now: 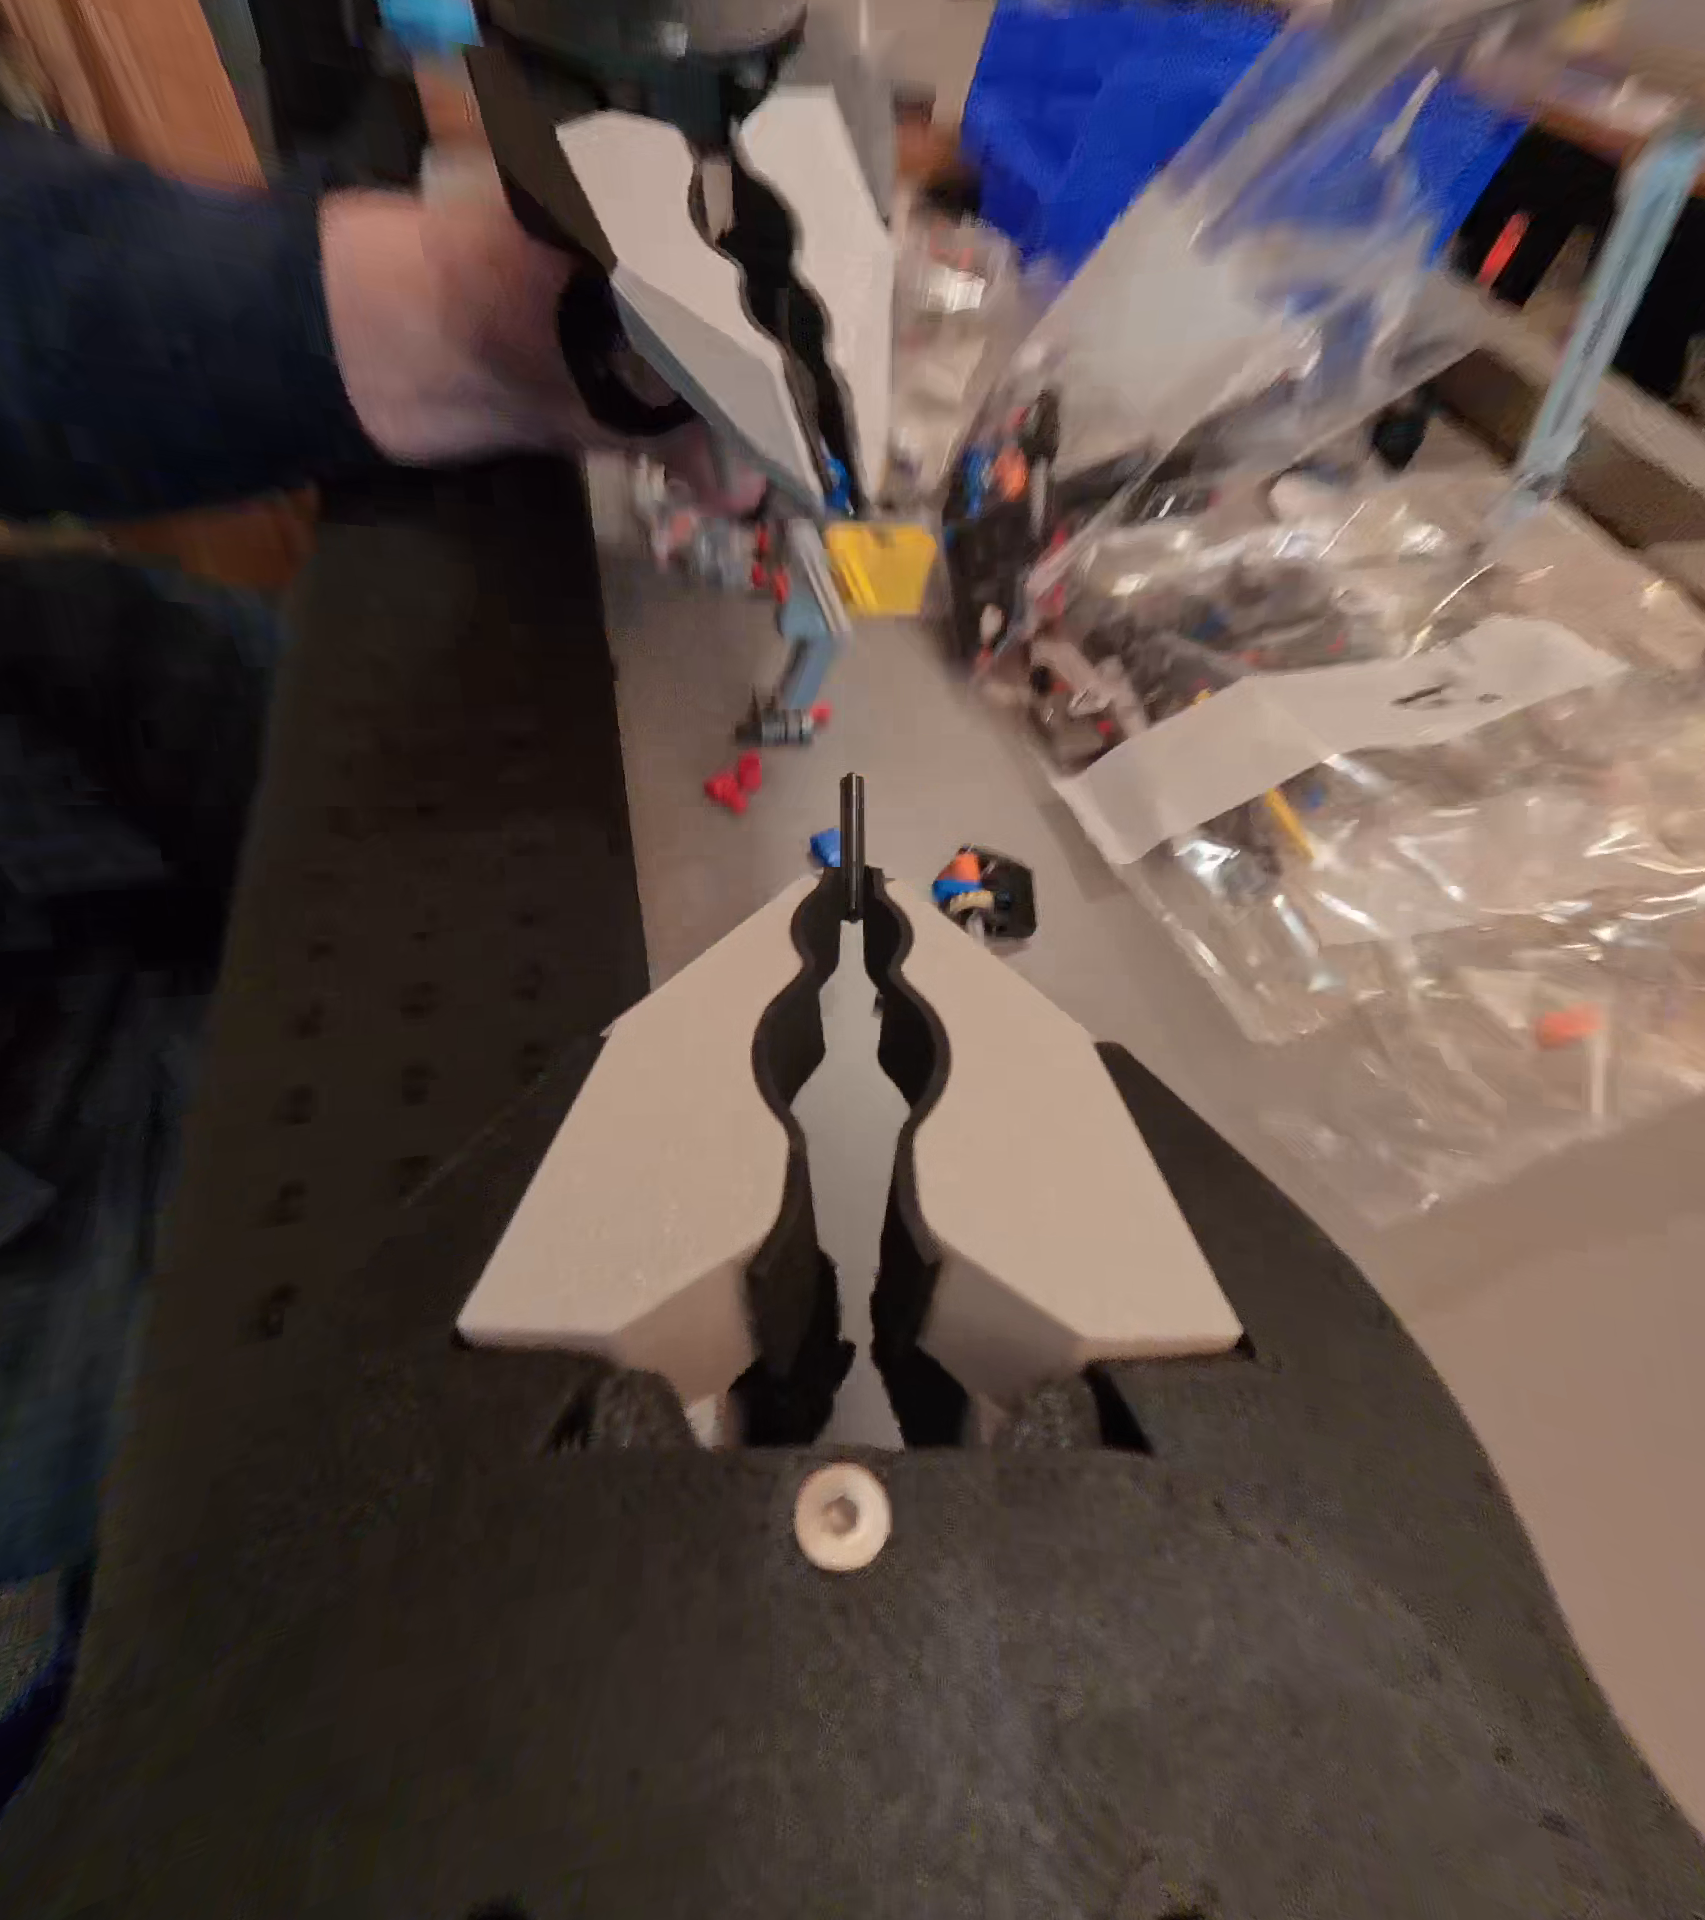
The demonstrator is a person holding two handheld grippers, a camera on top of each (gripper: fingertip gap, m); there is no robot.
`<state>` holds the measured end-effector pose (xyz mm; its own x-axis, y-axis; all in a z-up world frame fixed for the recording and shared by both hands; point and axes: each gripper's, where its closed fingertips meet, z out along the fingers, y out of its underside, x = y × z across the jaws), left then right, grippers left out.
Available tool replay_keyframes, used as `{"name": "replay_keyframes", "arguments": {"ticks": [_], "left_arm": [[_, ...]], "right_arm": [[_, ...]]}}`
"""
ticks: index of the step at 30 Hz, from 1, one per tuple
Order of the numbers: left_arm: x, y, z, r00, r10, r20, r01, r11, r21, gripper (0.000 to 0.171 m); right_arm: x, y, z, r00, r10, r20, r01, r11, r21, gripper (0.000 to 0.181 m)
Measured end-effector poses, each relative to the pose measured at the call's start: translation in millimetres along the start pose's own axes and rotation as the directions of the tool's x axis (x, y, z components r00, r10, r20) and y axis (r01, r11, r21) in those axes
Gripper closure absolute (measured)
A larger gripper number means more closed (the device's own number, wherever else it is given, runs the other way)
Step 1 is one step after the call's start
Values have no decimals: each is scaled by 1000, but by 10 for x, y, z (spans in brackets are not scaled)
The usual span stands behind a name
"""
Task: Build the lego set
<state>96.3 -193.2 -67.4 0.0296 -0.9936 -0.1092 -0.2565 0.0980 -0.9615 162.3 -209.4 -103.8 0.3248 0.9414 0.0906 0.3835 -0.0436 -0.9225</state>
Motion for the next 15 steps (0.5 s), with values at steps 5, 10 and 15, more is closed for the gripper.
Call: {"name": "replay_keyframes", "arguments": {"ticks": [5,10,15], "left_arm": [[116,182,201,996,84,-10,-85,989,-123,166],[30,213,183,998,61,9,-60,990,-125,166],[114,269,298,988,156,1,-154,973,-171,165]], "right_arm": [[-23,313,197,999,28,33,-22,986,-166,179],[64,470,307,1000,17,-25,-23,966,-258,162],[85,268,271,999,10,-50,-18,986,-164,160]]}}
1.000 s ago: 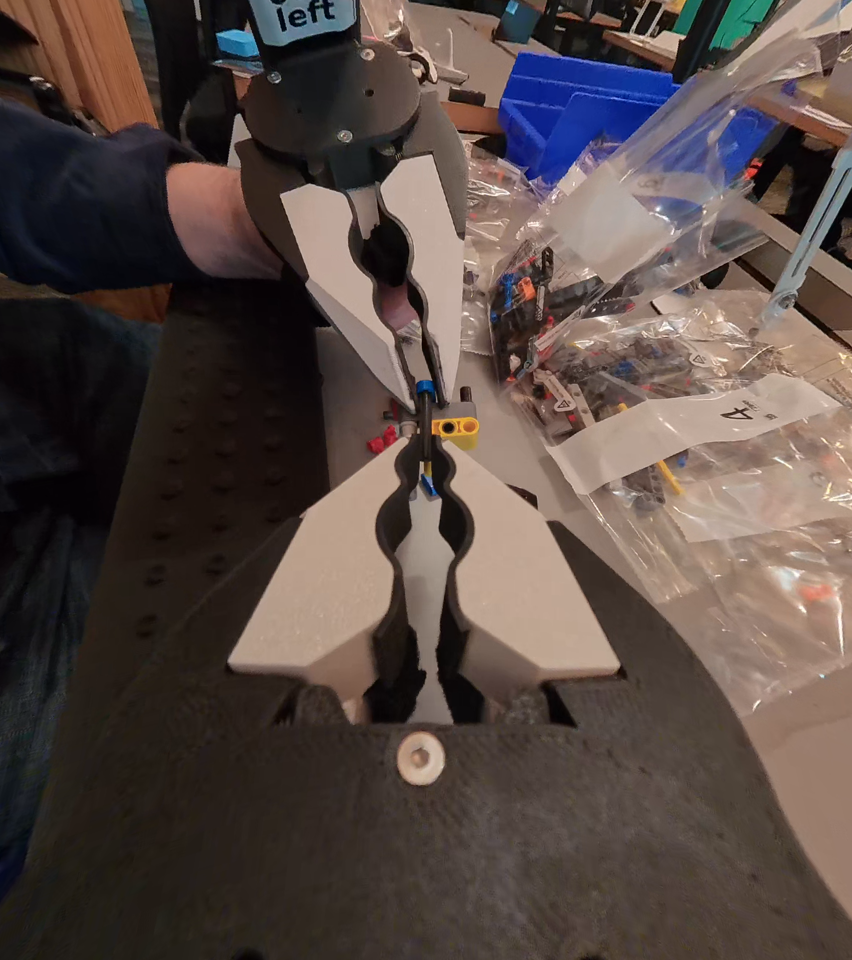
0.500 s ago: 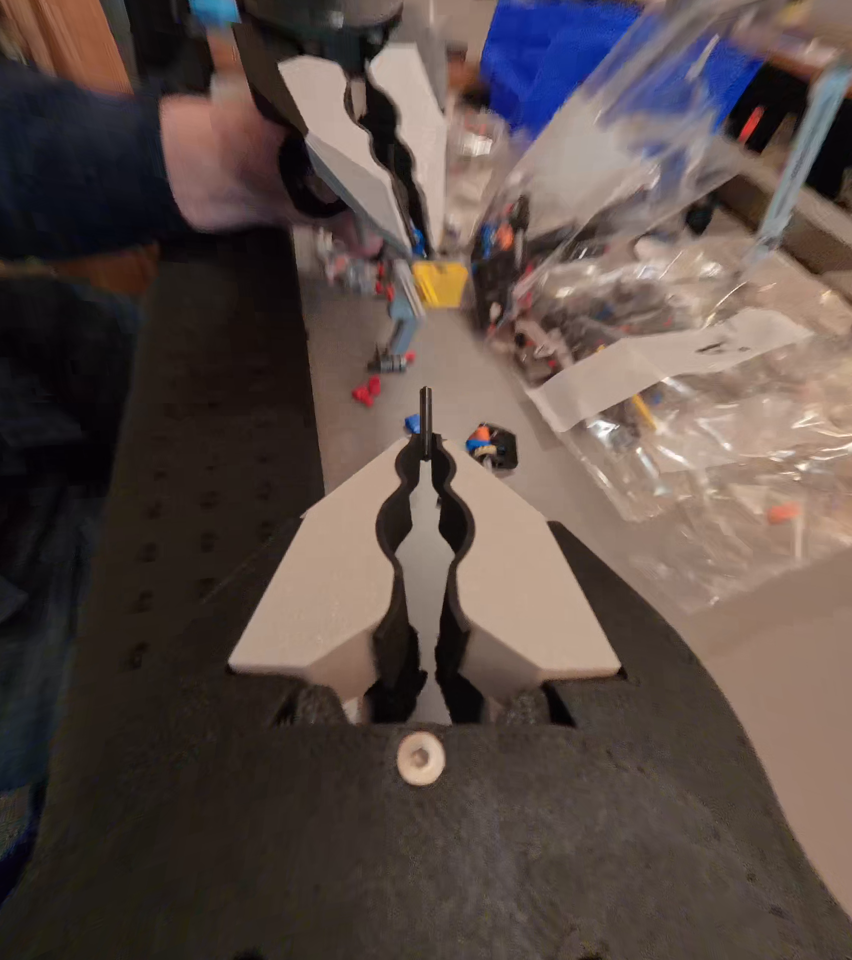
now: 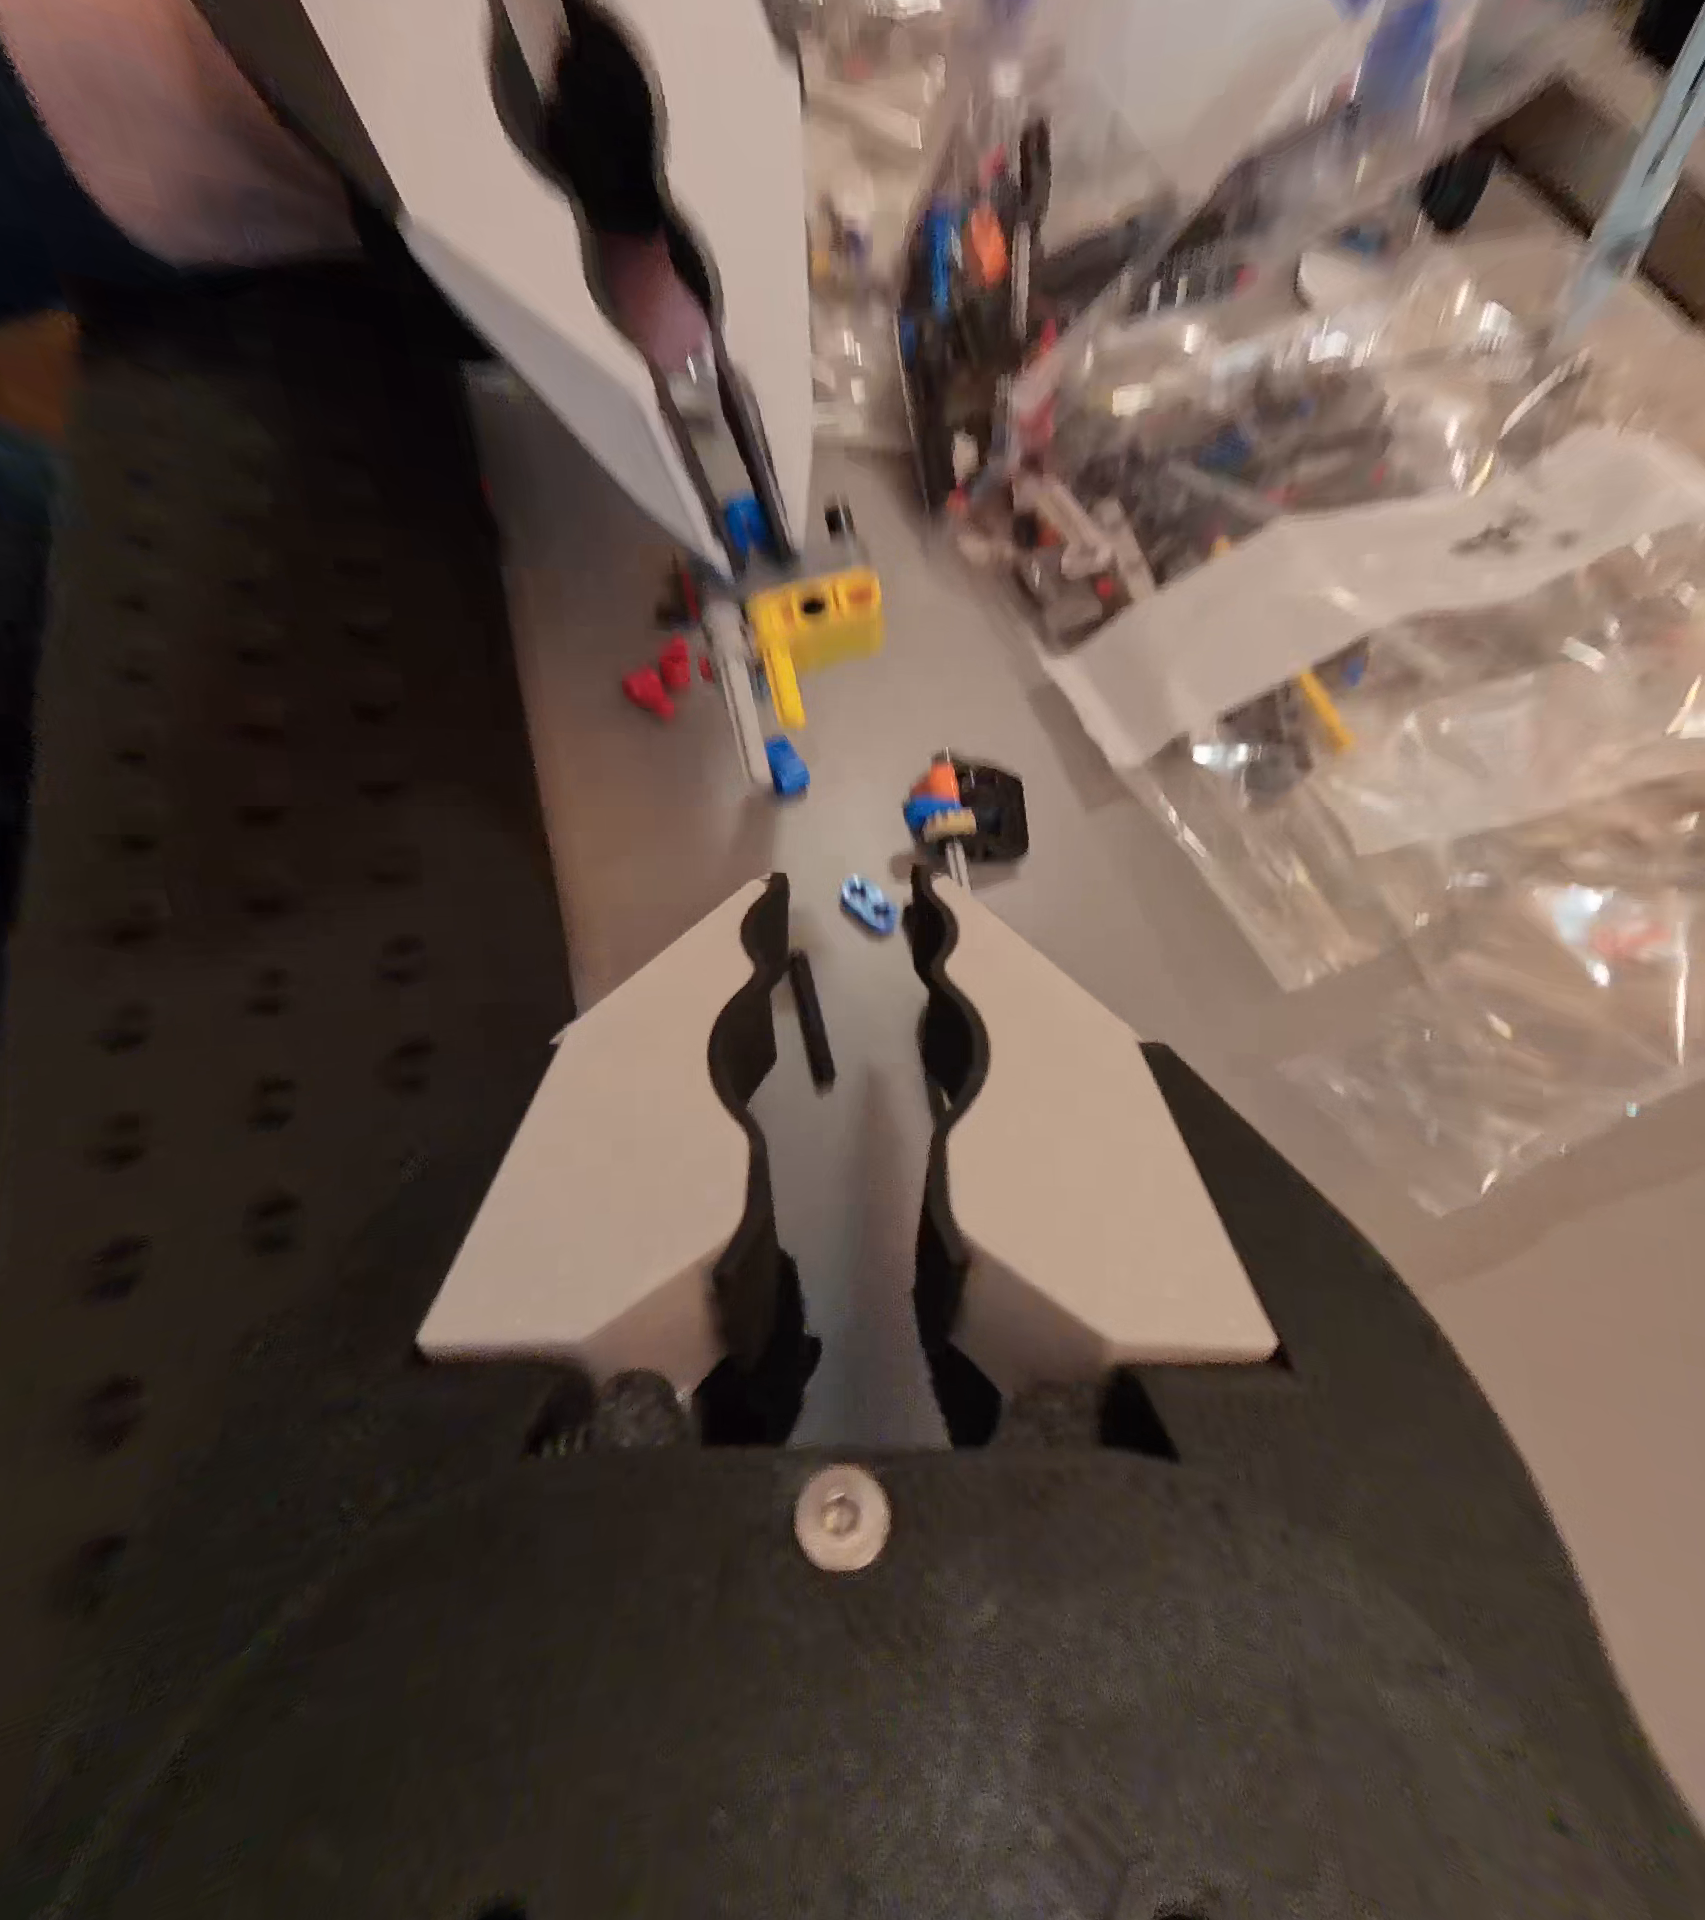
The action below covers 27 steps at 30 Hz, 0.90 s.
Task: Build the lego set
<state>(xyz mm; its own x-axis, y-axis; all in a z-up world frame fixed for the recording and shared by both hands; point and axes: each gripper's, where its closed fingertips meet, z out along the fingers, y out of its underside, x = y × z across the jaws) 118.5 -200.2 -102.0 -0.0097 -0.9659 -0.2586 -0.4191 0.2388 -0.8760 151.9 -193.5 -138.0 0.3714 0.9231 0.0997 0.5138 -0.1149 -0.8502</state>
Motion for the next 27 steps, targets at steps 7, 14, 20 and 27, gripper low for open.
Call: {"name": "replay_keyframes", "arguments": {"ticks": [7,14,20,27], "left_arm": [[56,-54,38,999,41,-4,-41,999,14,165],[68,-101,33,996,92,21,-92,995,27,165],[113,-210,19,986,159,46,-161,985,62,166],[104,-312,-29,981,179,76,-187,977,107,165]], "right_arm": [[-153,-351,23,998,-6,60,-2,990,144,162],[-97,-487,-81,970,159,186,-203,948,246,148],[-150,-429,22,935,228,273,-283,942,181,139],[-219,-562,-102,927,183,328,-273,928,254,157]]}}
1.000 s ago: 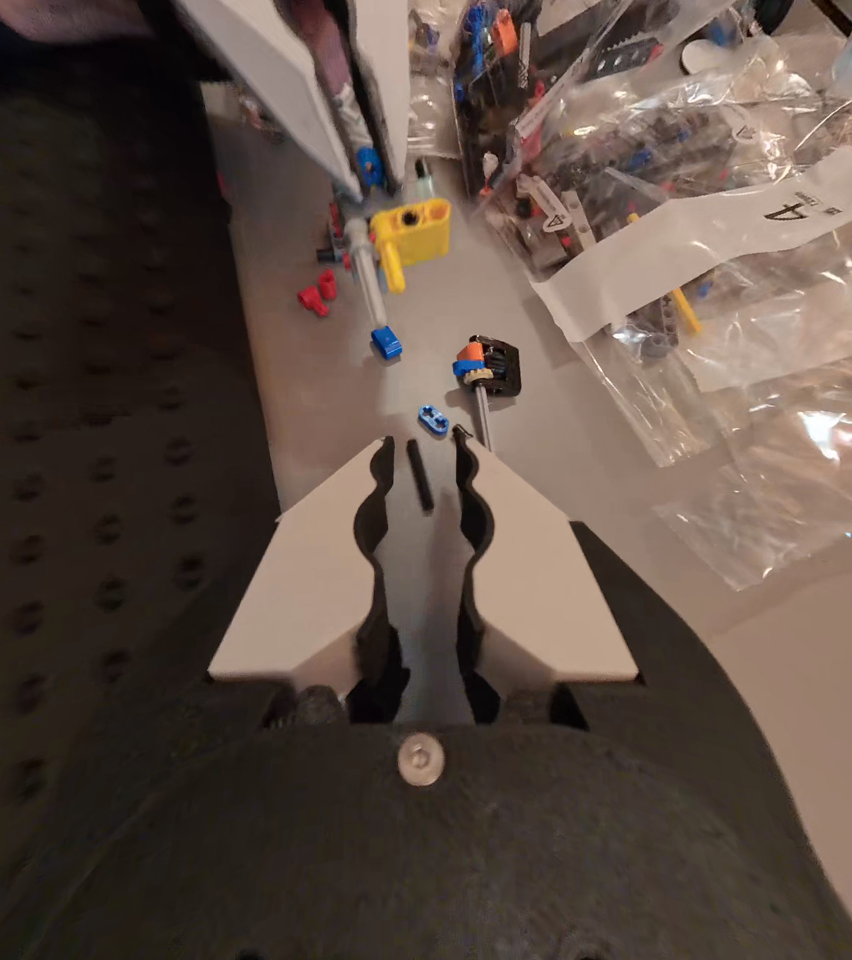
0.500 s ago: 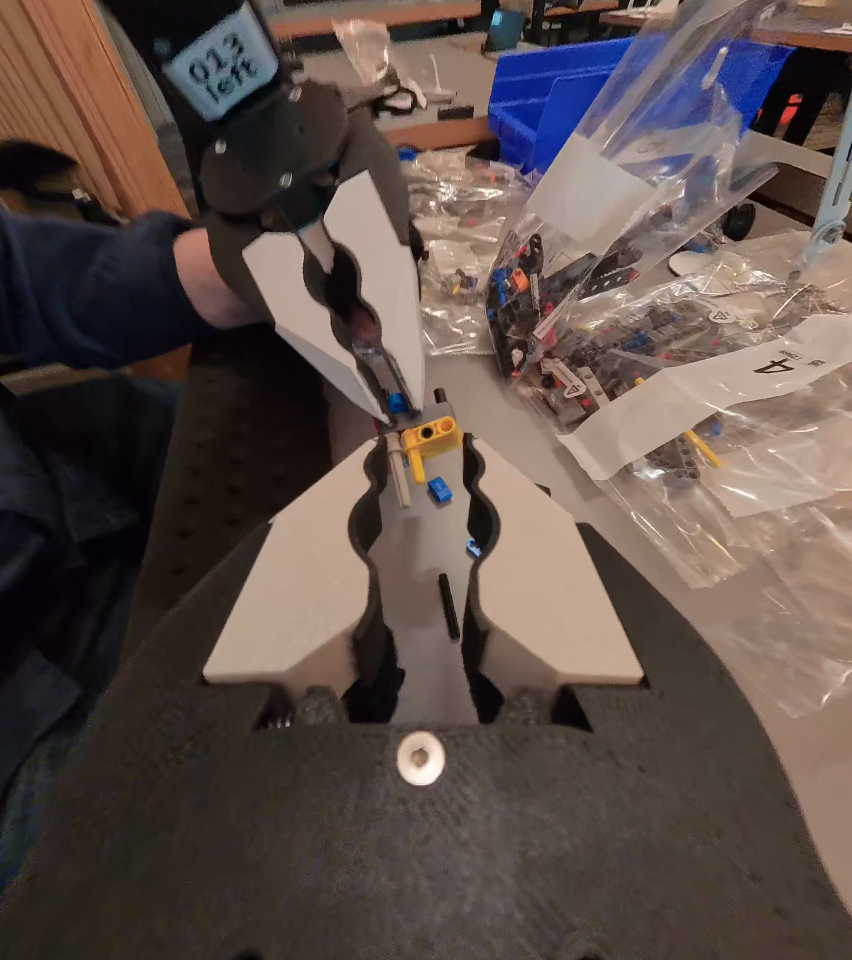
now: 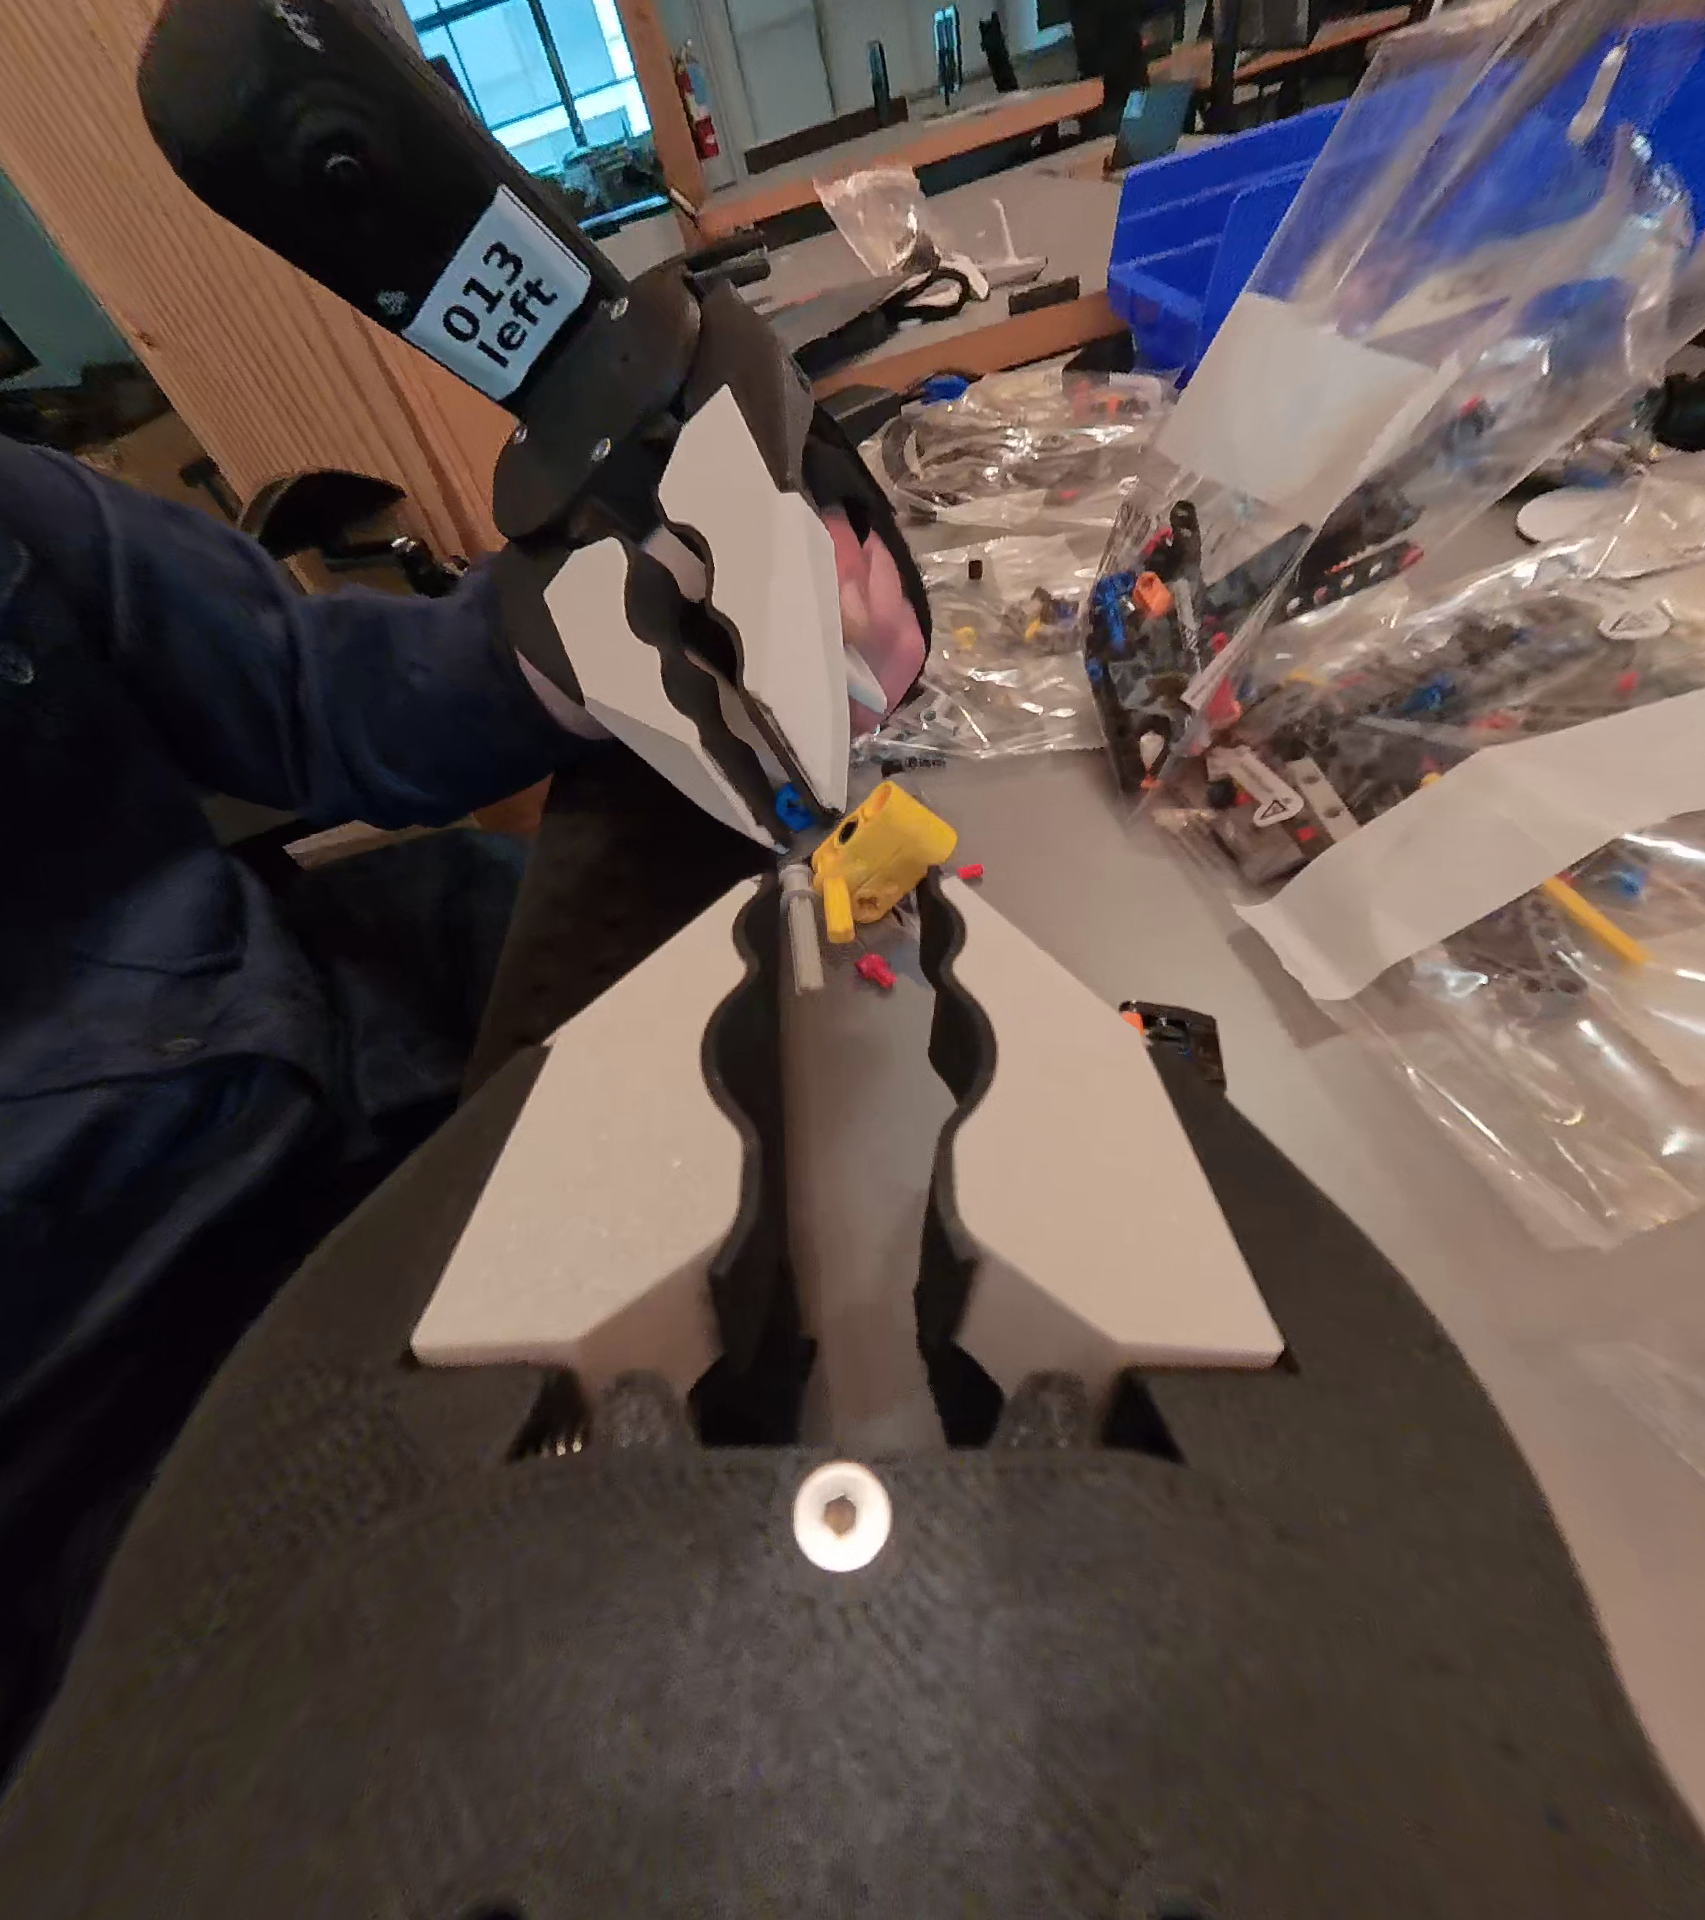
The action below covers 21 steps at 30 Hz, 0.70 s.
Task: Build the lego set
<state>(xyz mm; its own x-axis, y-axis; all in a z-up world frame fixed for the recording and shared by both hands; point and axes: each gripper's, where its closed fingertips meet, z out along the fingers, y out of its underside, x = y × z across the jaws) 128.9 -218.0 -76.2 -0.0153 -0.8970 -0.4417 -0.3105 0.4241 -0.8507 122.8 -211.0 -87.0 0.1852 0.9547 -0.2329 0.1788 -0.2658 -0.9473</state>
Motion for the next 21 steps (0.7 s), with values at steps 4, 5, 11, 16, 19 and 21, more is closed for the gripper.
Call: {"name": "replay_keyframes", "arguments": {"ticks": [4,5,11,16,19,21], "left_arm": [[-44,-19,-24,1000,1,27,-2,1000,14,164],[-80,-29,-38,999,-13,41,12,1000,24,157],[-186,-12,-54,974,-226,-11,227,971,73,128],[-109,1,-41,884,-427,-188,446,893,68,116],[23,-19,-37,862,-430,-269,458,888,46,148],[17,-27,-48,870,-417,-262,445,894,55,149]], "right_arm": [[16,-65,-43,995,-81,-64,82,996,22,161],[17,-85,-60,989,-117,-88,120,992,26,161],[-29,-88,-60,952,-268,-148,269,963,-13,161],[-148,-81,2,909,-392,-141,390,920,-36,161],[-147,-51,21,896,-418,-150,414,909,-60,161],[-146,-56,20,895,-419,-156,415,908,-57,160]]}}
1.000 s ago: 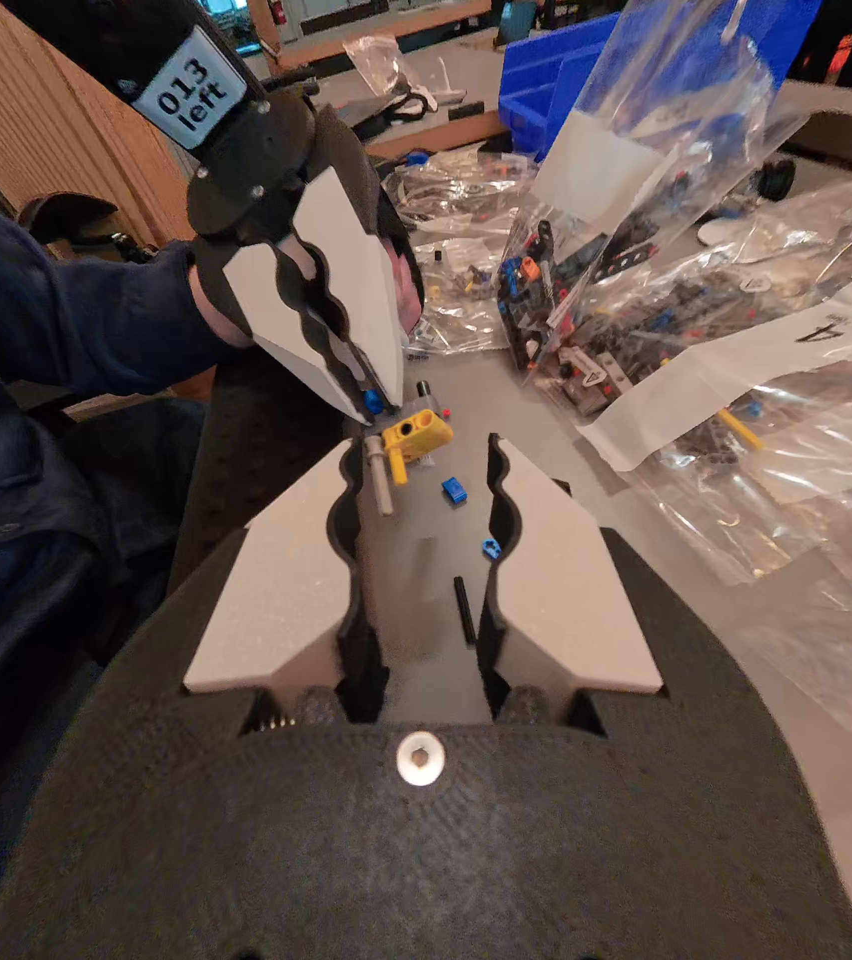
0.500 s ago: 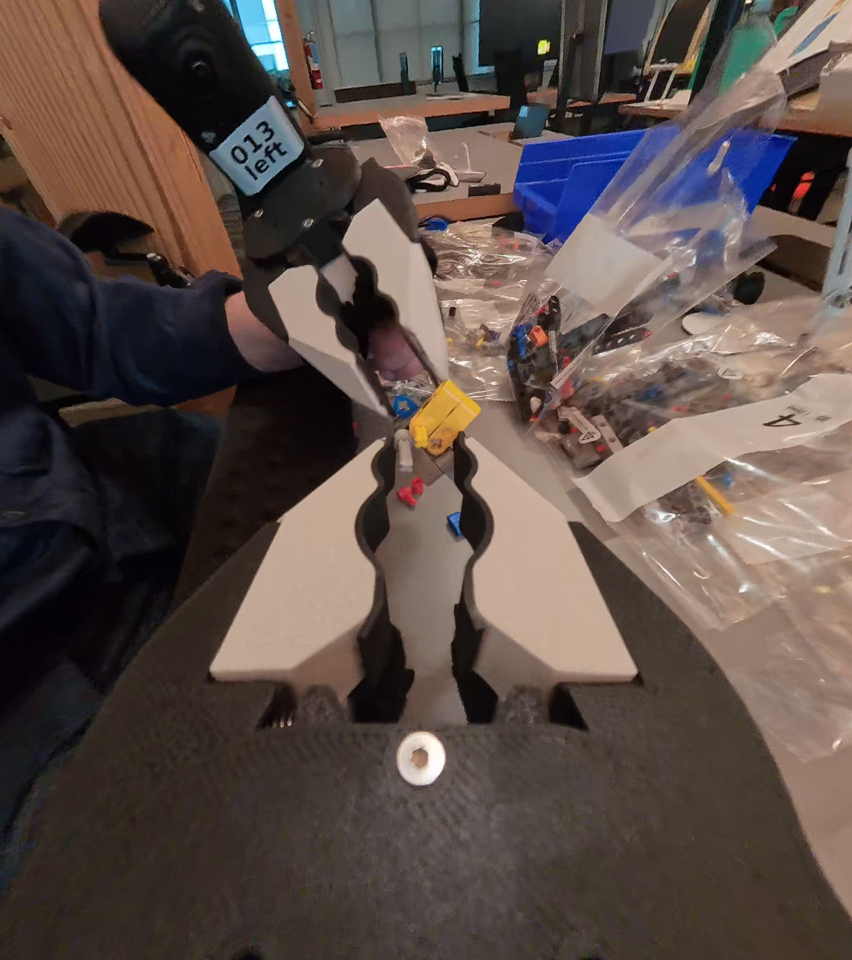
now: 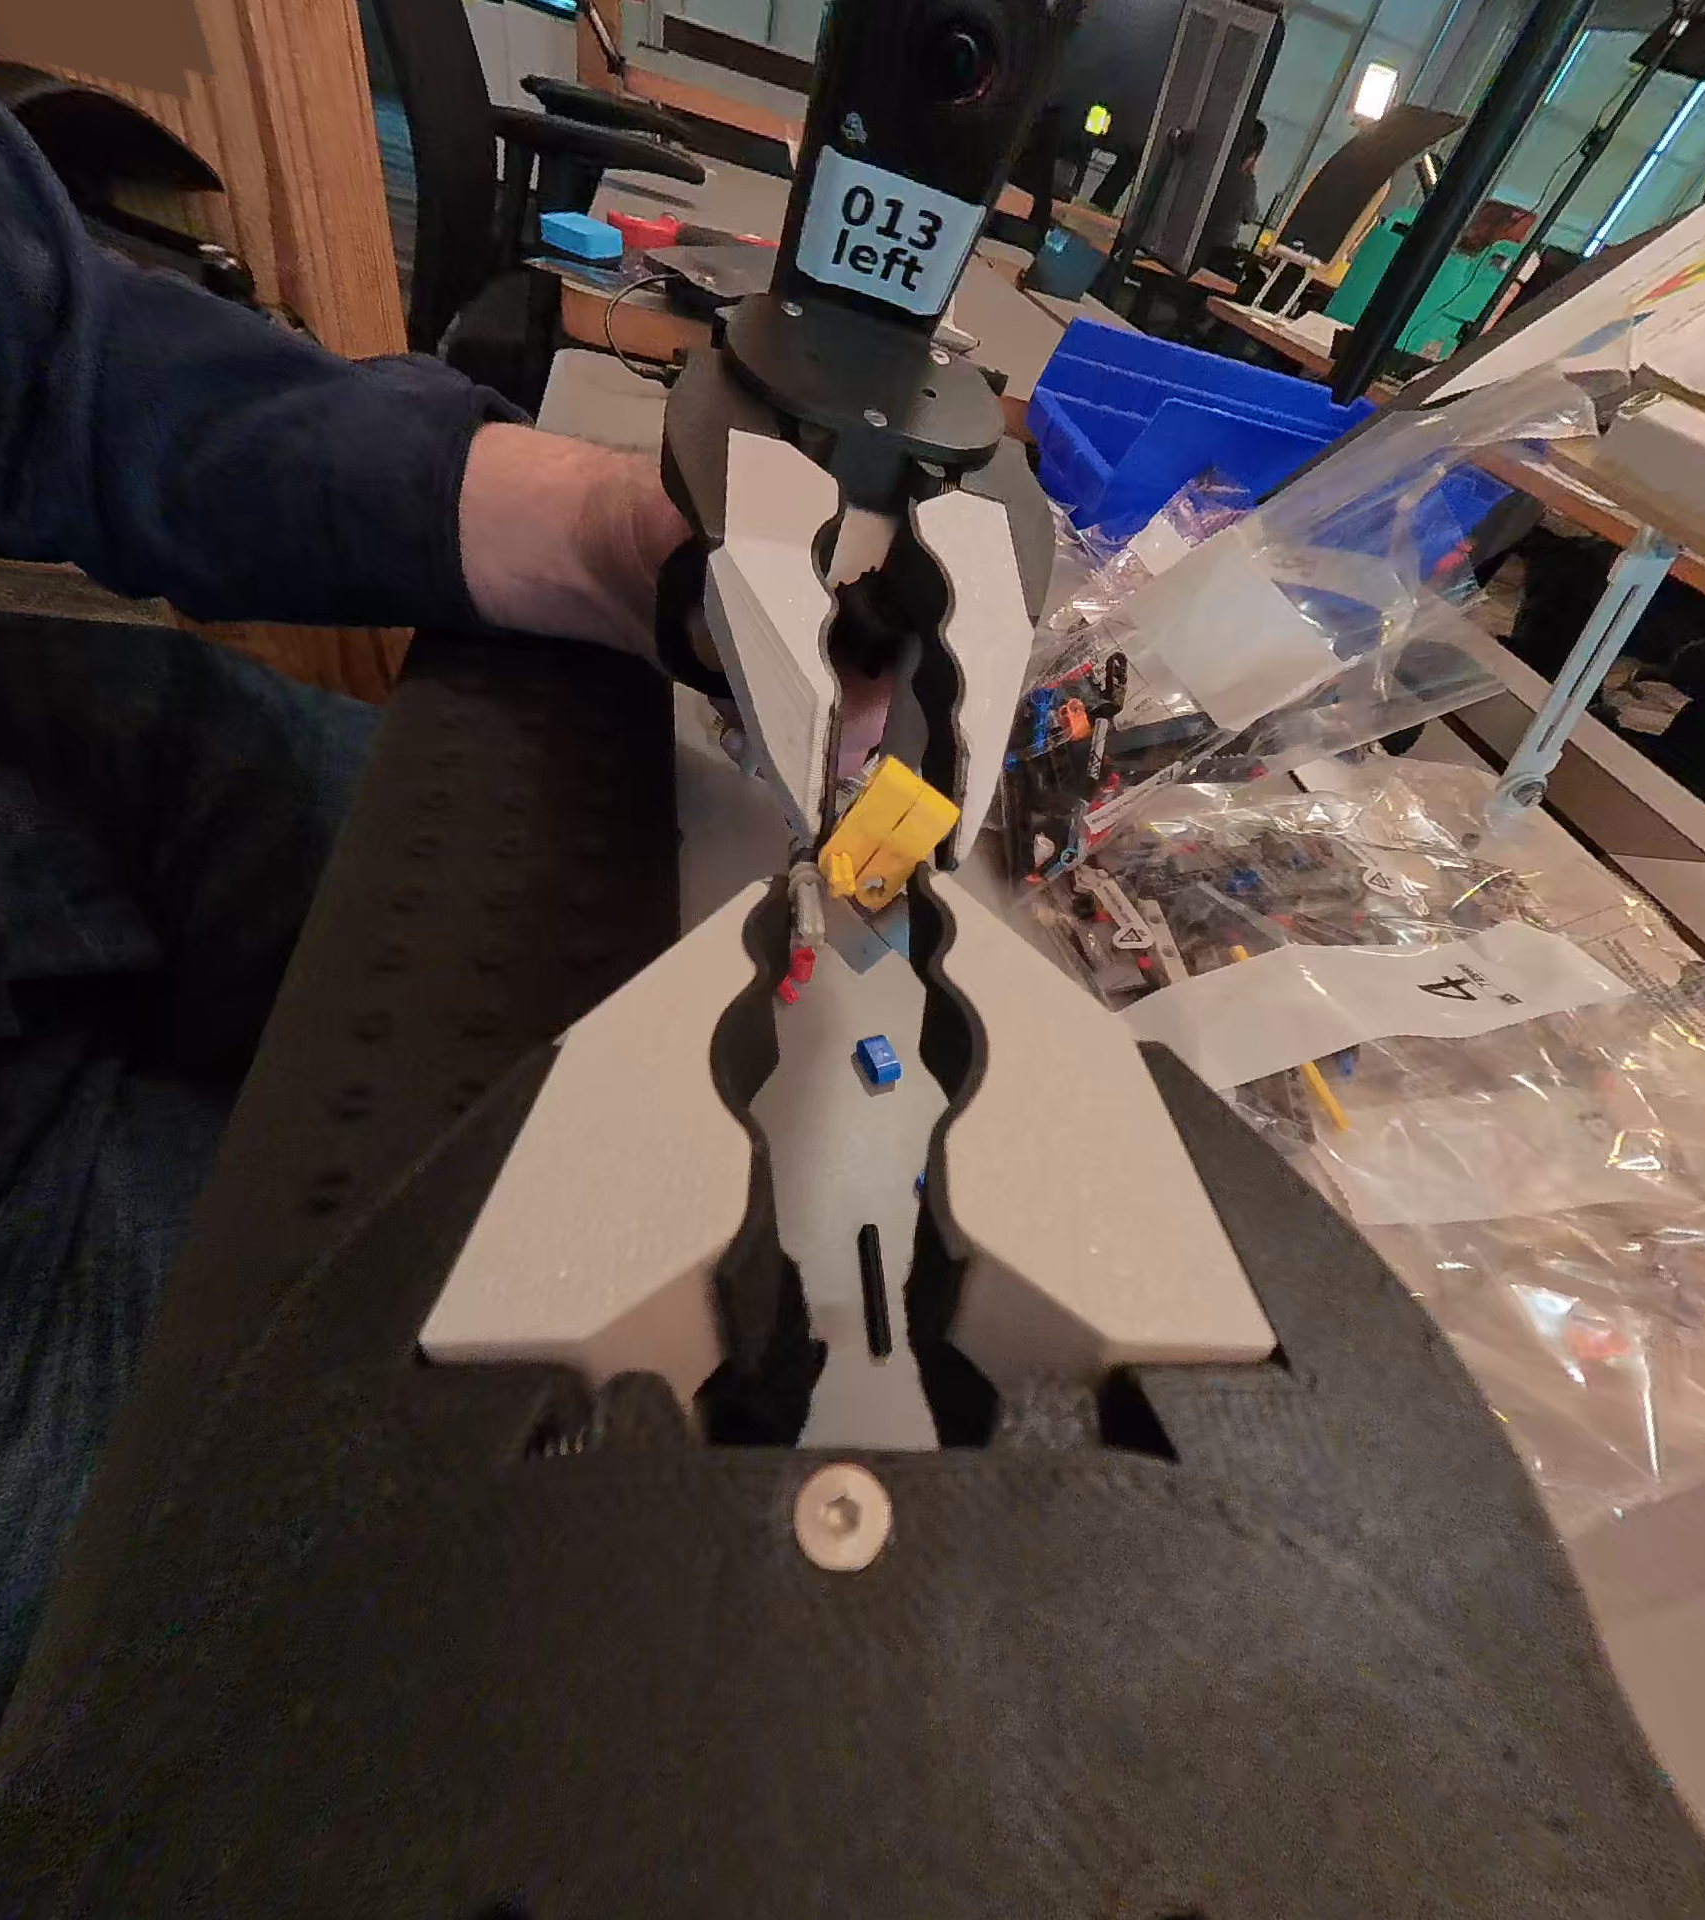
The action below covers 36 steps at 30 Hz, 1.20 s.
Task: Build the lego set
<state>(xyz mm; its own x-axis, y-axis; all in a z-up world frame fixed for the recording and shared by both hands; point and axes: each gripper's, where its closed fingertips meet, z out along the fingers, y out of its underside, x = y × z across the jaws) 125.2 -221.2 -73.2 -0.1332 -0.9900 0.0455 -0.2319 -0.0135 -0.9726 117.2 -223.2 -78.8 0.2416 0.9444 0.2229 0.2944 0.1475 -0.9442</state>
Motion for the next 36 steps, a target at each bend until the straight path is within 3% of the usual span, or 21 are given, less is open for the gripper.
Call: {"name": "replay_keyframes", "arguments": {"ticks": [8,14,27,28,31,36], "left_arm": [[-73,98,43,951,267,152,-248,959,-135,154],[-87,110,48,922,340,186,-309,935,-173,156],[0,35,19,926,339,163,-320,938,-133,156],[-23,26,5,926,333,178,-313,941,-131,157],[-108,-145,-224,944,254,210,-255,967,-21,158],[7,-5,-55,939,309,147,-298,950,-93,157]], "right_arm": [[75,12,-37,995,99,1,-99,995,11,160],[108,135,9,992,124,-19,-125,991,-52,166],[48,60,-57,989,142,35,-142,990,-19,169],[47,69,-71,990,134,33,-133,991,-26,179],[124,70,-228,987,159,13,-160,987,8,181],[115,5,-141,988,157,15,-157,987,41,181]]}}
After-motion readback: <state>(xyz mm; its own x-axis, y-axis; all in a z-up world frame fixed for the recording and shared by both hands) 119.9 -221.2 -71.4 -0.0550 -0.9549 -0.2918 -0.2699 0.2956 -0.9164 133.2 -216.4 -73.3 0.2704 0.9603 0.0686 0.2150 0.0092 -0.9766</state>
